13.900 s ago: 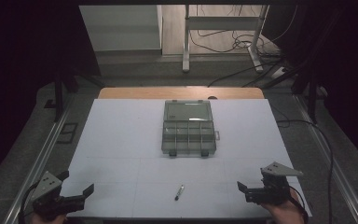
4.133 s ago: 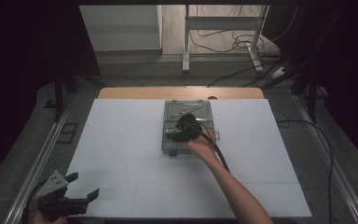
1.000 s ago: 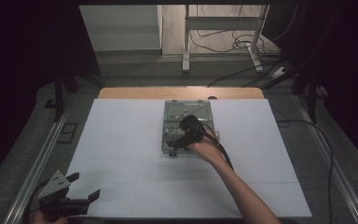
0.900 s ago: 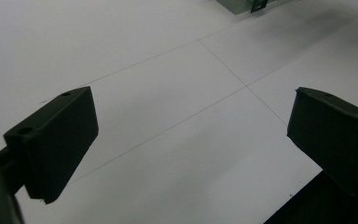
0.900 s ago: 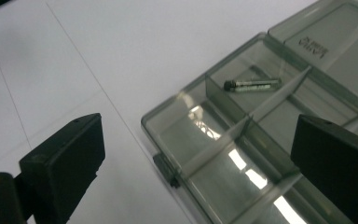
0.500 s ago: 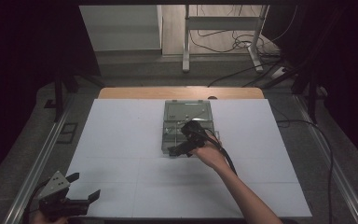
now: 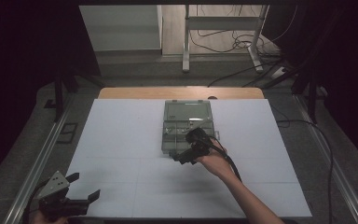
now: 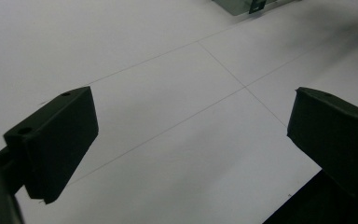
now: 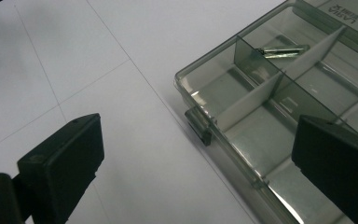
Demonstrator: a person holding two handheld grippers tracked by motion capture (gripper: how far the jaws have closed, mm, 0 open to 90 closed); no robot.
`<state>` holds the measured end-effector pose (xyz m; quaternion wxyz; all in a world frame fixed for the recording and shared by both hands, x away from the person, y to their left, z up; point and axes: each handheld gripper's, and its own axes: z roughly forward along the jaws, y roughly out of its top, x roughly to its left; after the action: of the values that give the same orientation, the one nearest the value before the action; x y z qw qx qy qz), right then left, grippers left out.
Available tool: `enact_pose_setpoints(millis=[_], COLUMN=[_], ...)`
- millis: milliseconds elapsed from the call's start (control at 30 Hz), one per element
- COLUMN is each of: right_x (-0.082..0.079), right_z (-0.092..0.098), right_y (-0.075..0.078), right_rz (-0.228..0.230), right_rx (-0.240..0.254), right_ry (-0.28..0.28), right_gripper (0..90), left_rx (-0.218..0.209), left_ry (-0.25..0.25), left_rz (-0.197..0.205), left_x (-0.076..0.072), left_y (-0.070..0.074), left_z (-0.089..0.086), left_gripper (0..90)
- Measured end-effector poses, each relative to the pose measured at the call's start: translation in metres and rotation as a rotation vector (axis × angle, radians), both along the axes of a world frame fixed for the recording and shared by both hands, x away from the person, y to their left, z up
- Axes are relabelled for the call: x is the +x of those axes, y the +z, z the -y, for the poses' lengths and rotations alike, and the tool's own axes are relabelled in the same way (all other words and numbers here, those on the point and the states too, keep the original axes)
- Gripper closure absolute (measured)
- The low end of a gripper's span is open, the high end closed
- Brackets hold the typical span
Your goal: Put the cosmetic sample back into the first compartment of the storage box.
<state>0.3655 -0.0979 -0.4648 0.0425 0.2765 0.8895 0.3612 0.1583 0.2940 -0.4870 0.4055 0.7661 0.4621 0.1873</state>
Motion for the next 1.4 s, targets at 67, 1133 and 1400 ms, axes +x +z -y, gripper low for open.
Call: enact_pose_setpoints(millis=[67, 1133, 1400], right_x=[-0.001, -0.034, -0.04], right_z=[0.002, 0.039, 0.045], right_y=[0.0, 0.006, 0.005], right_rz=[0.0, 0.058, 0.058], right_rx=[0.004, 0.028, 0.031], right_ry=[-0.004, -0.019, -0.033], right_gripper=[2.7, 2.0, 1.9], left_rx=[-0.003, -0.012, -0.018], left_ry=[0.0, 0.003, 0.004], left_rz=[-0.001, -0.004, -0.005], left_x=[0.0, 0.001, 0.001], left_y=[0.0, 0.0, 0.0], left_z=[0.0, -0.001, -0.002], left_gripper=[2.2, 2.2, 2.2])
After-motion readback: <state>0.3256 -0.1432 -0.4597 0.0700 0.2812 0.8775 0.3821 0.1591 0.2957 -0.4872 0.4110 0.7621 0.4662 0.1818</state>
